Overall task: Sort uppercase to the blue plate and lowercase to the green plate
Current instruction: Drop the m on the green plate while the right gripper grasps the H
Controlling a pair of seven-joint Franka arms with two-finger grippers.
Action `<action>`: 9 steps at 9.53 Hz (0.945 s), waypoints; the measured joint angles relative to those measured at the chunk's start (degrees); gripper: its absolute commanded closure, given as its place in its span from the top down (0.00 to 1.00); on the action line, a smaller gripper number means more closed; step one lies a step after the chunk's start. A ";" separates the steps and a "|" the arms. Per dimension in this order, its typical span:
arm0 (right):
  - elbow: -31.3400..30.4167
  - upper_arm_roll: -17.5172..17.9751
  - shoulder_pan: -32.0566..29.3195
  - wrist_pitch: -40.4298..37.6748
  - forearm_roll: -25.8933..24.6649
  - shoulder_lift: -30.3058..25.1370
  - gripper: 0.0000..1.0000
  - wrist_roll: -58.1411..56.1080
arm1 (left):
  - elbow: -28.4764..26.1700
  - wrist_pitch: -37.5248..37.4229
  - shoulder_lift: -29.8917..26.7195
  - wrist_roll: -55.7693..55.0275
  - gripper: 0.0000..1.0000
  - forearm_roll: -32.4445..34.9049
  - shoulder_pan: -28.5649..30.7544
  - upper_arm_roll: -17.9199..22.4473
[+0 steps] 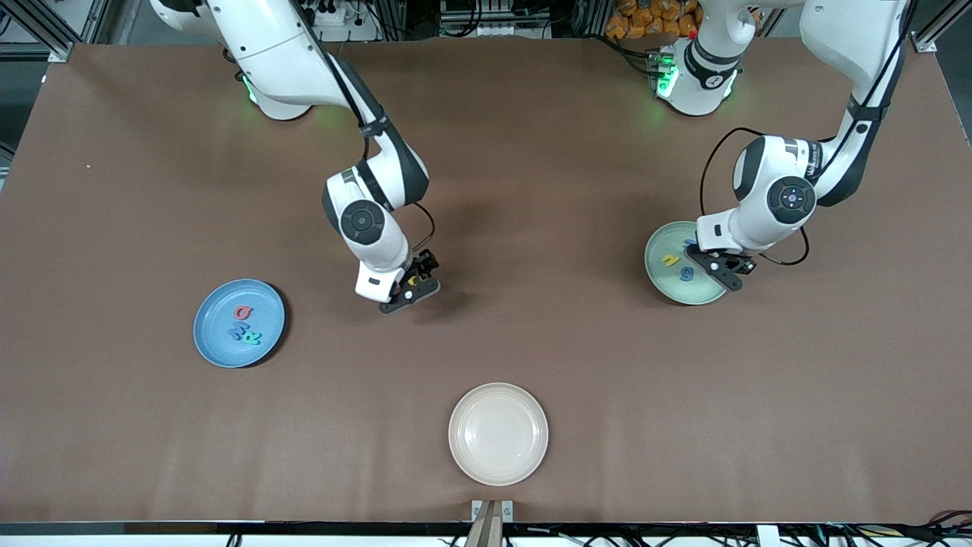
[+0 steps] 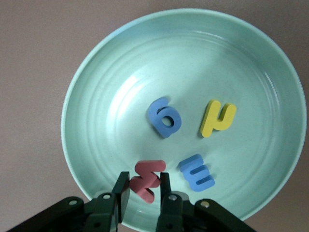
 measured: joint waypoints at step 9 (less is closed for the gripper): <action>-2.76 0.52 1.80 3.97 -0.03 -0.13 1.00 2.76 | 8.11 -2.74 -1.49 -21.23 1.00 -0.08 -1.77 -0.67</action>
